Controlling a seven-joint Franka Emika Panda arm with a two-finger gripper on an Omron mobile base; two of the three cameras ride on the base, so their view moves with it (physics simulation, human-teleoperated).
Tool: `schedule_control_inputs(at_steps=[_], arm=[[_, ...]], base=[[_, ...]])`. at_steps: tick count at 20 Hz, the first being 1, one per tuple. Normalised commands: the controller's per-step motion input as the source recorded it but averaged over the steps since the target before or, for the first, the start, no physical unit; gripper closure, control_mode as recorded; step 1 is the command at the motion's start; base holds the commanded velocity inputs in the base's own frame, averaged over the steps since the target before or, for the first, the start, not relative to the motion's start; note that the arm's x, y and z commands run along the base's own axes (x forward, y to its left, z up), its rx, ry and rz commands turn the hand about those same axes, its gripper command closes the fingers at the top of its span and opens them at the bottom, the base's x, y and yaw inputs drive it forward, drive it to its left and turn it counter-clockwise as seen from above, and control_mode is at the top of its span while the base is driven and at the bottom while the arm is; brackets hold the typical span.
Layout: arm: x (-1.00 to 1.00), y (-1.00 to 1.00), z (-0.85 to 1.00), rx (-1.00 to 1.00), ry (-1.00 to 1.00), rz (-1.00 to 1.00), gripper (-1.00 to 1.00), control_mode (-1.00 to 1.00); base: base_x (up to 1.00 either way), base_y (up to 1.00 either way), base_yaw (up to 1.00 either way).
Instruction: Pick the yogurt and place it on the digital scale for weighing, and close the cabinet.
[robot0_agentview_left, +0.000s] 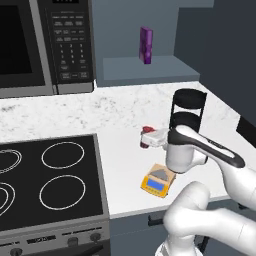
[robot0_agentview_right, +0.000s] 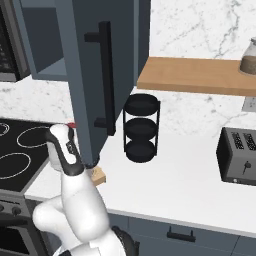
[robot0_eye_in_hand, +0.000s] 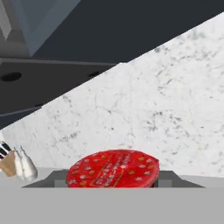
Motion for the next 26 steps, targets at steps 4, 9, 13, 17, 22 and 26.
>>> schedule_control_inputs(at_steps=[4, 9, 13, 17, 22, 26], arm=[[-0.23, -0.37, -0.02, -0.01, 0.08, 0.11, 1.0, -1.0], [-0.27, -0.4, -0.03, -0.07, 0.0, 0.07, 1.0, -1.0], [-0.24, -0.67, 0.0, -0.12, 0.02, 0.07, 1.0, -1.0], [0.0, -0.69, 0.17, -0.01, 0.29, 0.04, 1.0, -1.0], [0.0, -0.77, 0.27, 0.04, 0.27, 0.02, 1.0, -1.0], [0.0, -0.98, -0.01, 0.01, 0.23, 0.08, 1.0, -1.0]], base=[[0.0, 0.0, 0.0], [0.0, 0.0, 0.0], [0.0, 0.0, 0.0], [0.0, 0.0, 0.0], [0.0, 0.0, 0.0], [0.0, 0.0, 0.0]])
